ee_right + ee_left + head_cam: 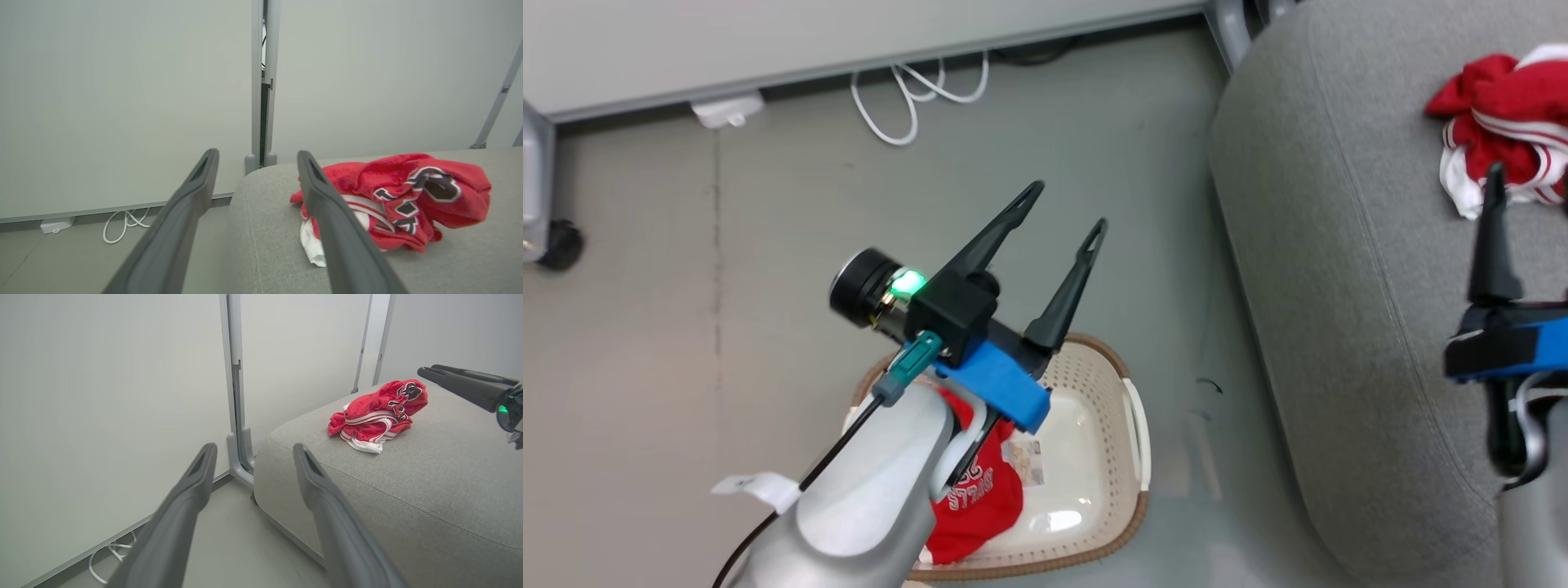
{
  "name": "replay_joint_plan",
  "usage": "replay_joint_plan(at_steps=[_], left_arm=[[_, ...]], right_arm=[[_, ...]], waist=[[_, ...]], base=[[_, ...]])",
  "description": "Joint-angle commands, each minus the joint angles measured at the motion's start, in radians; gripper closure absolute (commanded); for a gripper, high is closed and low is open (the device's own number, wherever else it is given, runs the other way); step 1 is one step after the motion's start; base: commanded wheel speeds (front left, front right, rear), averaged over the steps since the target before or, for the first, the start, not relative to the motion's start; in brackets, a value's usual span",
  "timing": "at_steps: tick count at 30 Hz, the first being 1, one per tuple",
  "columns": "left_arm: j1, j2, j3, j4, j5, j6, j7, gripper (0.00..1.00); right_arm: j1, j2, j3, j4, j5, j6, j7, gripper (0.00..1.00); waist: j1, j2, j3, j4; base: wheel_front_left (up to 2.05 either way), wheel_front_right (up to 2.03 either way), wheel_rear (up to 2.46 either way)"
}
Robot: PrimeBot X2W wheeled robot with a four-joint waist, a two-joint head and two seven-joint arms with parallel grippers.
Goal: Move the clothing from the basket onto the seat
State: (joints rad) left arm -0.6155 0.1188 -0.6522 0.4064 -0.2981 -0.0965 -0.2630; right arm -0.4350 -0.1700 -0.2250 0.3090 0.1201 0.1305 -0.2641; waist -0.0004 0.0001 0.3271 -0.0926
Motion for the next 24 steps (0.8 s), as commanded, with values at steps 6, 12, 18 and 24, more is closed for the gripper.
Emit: replay_joint_plan(at_steps=[6,12,18,24], left_arm=[[0.099,0.004,0.106,-0.011,0.020,0.009,-0.003,0.00],[0.191,0.002,0.208,-0.049,0.046,0.017,-0.003,0.00],[0.274,0.003,0.295,-0.096,0.069,0.026,-0.003,0.00],[0.357,0.005,0.394,-0.143,0.100,0.031,-0.003,0.00]], right_arm=[[0.063,0.031,0.100,-0.053,0.025,0.000,-0.001,0.00],[0.120,0.062,0.153,-0.087,0.042,0.000,-0.001,0.00],[0.177,0.084,0.175,-0.120,0.027,0.000,-0.001,0.00],[0.242,0.098,0.186,-0.145,0.004,0.000,-0.001,0.00]], waist=[[0.0004,-0.0001,-0.092,0.076],[0.0004,-0.0001,-0.141,0.108],[0.0004,-0.0001,-0.179,0.122],[0.0004,-0.0001,-0.215,0.138]], base=[[0.00,0.00,0.00],[0.00,0.00,0.00],[0.00,0.00,0.00],[0.00,0.00,0.00]])
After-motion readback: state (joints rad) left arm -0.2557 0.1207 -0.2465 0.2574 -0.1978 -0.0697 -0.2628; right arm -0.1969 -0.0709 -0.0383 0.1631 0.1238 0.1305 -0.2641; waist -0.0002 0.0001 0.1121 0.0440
